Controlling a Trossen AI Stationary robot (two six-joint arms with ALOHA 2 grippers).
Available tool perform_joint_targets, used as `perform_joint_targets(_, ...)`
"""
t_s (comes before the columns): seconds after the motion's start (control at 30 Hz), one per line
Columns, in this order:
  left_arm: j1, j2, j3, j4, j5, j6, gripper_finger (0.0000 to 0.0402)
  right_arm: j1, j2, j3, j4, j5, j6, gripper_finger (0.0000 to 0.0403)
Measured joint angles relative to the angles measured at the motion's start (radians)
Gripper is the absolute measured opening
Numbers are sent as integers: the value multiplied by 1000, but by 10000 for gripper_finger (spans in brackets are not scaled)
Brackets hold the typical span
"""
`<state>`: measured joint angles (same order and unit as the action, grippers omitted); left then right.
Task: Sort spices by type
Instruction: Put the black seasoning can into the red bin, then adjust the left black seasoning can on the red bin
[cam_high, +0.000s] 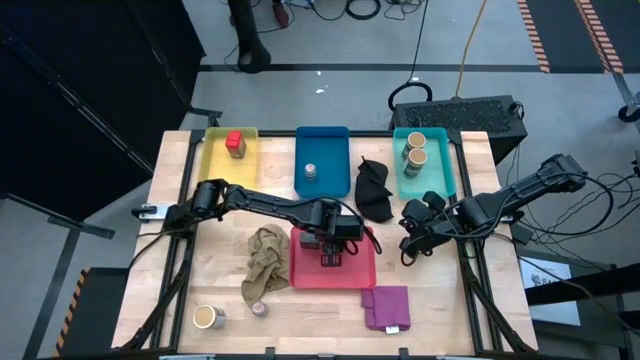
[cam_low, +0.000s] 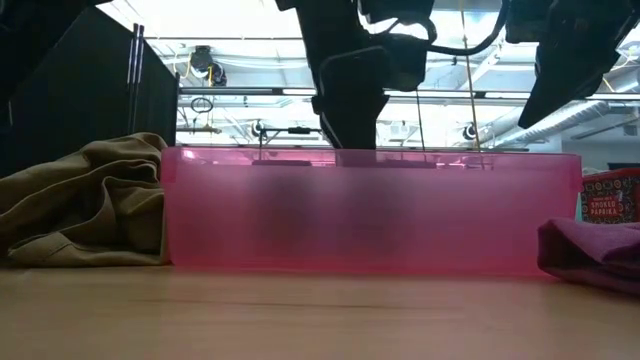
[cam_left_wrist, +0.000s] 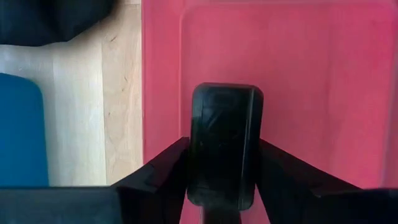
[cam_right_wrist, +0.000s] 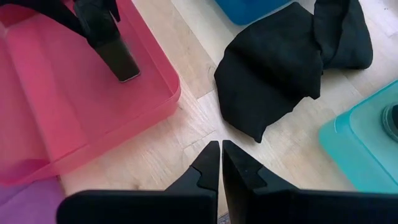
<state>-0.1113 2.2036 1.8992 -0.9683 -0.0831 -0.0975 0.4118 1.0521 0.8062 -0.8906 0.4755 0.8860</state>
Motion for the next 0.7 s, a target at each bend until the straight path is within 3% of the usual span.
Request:
perform_joint_targets(0.27,0,0,0,29,-10,0,181,0,0,0,0,0,0,0)
perform_joint_targets(0.47,0,-38,0,30,-124,2,183,0,0,0,-1,0,-1,0)
perform_joint_targets(0.7,-10,-105,0,36,-133,-1,184,0,0,0,-1,1,-8,0)
